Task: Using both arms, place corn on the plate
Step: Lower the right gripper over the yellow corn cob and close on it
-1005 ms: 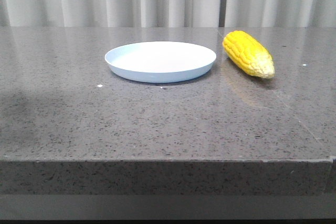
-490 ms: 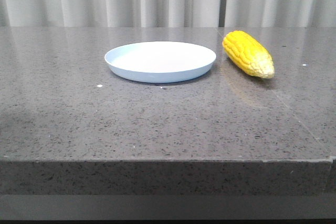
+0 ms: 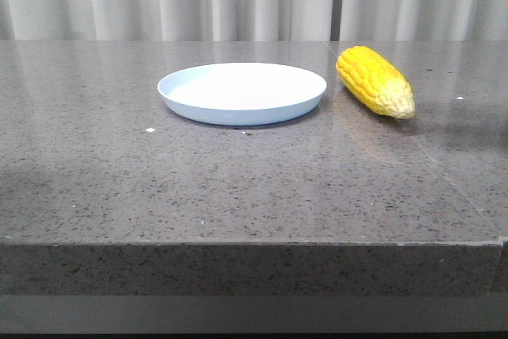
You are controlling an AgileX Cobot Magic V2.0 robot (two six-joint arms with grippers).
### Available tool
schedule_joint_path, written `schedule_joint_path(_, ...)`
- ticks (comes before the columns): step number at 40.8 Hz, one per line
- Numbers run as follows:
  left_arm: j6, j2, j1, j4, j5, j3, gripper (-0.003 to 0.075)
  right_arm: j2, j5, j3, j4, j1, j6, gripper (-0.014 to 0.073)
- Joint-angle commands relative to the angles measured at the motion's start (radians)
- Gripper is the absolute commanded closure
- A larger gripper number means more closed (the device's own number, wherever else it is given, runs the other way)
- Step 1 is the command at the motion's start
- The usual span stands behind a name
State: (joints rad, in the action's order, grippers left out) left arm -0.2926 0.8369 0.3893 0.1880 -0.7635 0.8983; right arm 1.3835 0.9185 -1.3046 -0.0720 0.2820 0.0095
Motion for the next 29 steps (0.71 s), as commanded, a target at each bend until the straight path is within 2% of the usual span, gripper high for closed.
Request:
schedule_joint_path(1, 0.009, -0.005, 0.007, 0.017, 0.072, 0.025, 0.0311, 0.071, -0.015, -0.097, 0.013, -0.003, -0.009, -0.0034)
schedule_joint_path(15, 0.009, -0.005, 0.007, 0.017, 0.072, 0.025, 0.0311, 0.314, 0.016, -0.272, 0.016, -0.003, -0.002, -0.0034)
schedule_joint_path(29, 0.009, -0.005, 0.007, 0.017, 0.072, 0.025, 0.0311, 0.443, 0.005, -0.333, 0.066, -0.003, -0.002, -0.0033)
